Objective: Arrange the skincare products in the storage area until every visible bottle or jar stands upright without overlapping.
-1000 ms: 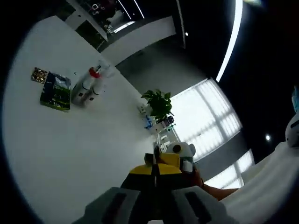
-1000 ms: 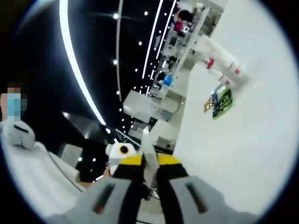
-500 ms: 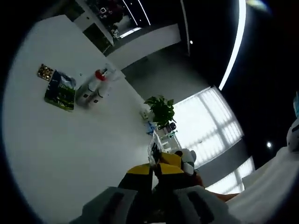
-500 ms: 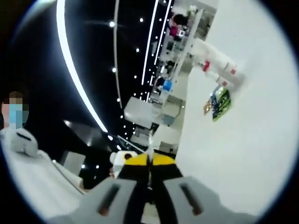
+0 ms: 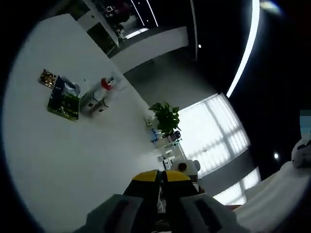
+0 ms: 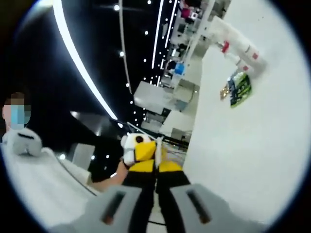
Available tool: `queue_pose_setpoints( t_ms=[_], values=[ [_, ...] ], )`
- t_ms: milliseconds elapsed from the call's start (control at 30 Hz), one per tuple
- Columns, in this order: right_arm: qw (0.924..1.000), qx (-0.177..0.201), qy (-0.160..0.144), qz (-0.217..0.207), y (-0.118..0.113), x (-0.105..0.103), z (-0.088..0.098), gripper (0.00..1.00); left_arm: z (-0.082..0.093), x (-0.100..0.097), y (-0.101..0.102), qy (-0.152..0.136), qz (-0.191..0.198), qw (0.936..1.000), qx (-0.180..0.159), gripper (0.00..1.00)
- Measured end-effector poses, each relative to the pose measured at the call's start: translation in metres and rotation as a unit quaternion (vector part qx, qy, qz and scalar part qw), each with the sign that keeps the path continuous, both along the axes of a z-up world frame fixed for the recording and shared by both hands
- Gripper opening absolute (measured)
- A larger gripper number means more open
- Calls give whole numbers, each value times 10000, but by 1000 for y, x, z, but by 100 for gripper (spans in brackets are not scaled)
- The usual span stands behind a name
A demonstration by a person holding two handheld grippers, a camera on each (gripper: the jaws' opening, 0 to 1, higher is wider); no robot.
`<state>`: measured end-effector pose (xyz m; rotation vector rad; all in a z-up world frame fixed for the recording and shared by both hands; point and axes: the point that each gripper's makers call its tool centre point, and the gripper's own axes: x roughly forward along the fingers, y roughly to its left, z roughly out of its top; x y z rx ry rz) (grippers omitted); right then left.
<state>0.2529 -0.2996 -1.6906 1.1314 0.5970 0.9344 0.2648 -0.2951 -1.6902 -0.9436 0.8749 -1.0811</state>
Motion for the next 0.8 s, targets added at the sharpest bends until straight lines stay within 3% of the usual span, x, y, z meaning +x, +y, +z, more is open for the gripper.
queue_pose_setpoints(
  t_ms=[167, 400, 633, 800],
  values=[
    [9997, -28, 109, -200, -6, 7, -5, 6, 2, 2, -1, -62, 105, 9999, -32, 1],
    [9996, 31, 127, -253, -6, 9, -2, 5, 8, 22, 8, 240, 889, 9949, -415, 1],
    [9999, -56, 12, -144, -6, 6, 1, 0, 5, 17, 9, 179, 833, 9958, -342, 4],
    [9999, 41, 5, -158, -10, 6, 4, 0, 1, 2, 9, 249, 454, 9983, -285, 11]
  ],
)
